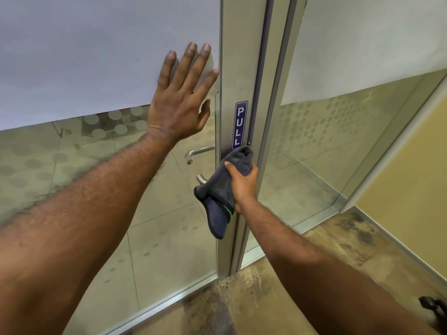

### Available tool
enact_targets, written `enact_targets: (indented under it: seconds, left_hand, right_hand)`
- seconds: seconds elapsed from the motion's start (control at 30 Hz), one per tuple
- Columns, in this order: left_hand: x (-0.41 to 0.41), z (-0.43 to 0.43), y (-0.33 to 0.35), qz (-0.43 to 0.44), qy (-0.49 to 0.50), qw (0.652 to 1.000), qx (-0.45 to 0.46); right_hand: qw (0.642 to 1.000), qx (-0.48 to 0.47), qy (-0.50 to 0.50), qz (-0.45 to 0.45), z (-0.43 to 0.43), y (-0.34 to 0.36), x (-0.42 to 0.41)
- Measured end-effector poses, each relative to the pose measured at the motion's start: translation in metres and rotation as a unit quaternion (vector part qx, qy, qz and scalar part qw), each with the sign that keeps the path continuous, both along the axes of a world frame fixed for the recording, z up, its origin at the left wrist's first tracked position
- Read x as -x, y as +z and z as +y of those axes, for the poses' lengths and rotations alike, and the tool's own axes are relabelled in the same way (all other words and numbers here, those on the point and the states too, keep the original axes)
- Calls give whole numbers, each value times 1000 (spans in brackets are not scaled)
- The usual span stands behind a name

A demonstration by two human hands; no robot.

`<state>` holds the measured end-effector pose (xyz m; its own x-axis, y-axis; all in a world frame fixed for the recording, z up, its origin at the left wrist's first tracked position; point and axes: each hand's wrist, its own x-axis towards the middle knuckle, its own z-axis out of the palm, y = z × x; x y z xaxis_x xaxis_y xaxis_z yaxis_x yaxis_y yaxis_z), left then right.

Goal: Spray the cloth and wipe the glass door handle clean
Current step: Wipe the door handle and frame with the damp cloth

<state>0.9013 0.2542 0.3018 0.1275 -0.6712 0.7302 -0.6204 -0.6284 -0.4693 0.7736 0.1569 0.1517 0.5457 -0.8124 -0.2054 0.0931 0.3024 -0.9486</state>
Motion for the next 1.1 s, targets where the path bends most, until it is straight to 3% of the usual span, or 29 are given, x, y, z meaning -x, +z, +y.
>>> enact_targets:
  seconds: [0.3, 0.7, 0.93, 1.1]
  left_hand:
    - [0, 1, 1, 7, -1, 1000, 3]
    - [4, 4, 2, 21, -27, 999, -3]
    - [14, 15, -42, 95, -84, 991, -35]
    - [52, 35, -106, 204, -179, 962, -5]
  right_hand:
    - [988, -151, -27, 24, 64, -9, -15]
    - [983, 84, 81, 143, 64, -64, 26]
    - [980, 92, 103, 145, 36, -83, 67]
    - [984, 76, 141, 76, 16, -79, 100]
